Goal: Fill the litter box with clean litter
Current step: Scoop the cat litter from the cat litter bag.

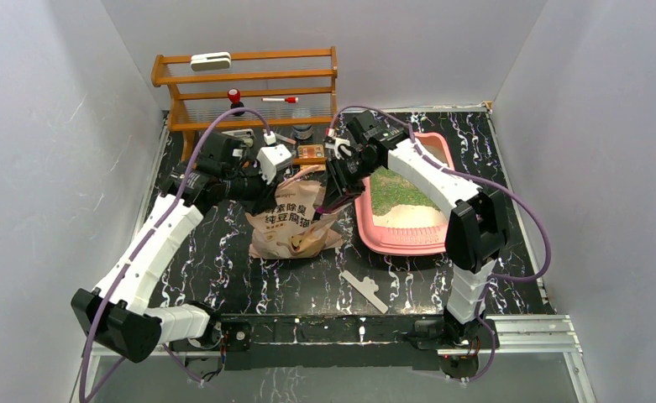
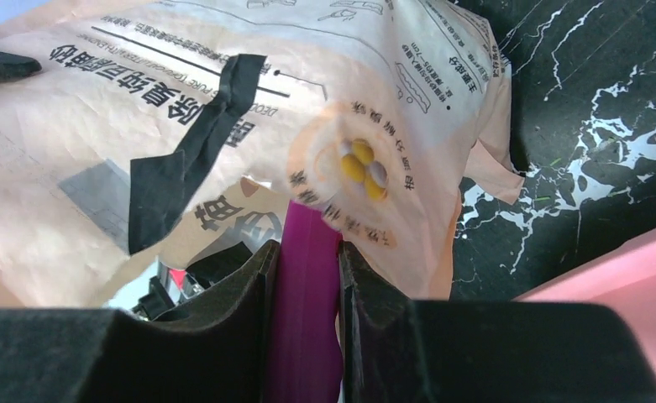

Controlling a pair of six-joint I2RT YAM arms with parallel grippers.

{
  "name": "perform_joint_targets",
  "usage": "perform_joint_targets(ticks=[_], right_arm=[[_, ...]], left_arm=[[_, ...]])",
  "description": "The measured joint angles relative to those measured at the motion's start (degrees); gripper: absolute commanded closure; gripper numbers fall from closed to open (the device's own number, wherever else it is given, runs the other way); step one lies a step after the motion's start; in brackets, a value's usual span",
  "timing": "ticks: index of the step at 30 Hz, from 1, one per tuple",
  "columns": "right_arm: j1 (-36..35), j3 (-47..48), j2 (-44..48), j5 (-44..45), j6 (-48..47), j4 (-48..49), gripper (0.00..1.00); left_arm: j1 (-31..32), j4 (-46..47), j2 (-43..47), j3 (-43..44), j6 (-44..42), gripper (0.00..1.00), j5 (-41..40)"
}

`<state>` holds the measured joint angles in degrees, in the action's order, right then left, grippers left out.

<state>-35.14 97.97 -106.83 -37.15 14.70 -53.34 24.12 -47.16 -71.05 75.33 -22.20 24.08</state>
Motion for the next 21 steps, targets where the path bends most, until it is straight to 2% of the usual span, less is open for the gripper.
perform_joint_targets(ticks=[2,13,21], right_arm=[[1.0,-2.1,0.4,-2.2,0.4,2.1,1.00],[9.8,-19.2,10.1,-19.5,10.8,23.4,1.00],[16.5,-27.6,14.8,-27.6,16.5,33.6,1.00]], left_arm=[[0.0,0.5,0.8,-0.4,-0.7,1.00,0.2],[0.0,3.1,5.7,-4.9,-2.9,1.00,1.2],[0.0,3.9,5.7,-5.2,-2.9,1.00,1.4]])
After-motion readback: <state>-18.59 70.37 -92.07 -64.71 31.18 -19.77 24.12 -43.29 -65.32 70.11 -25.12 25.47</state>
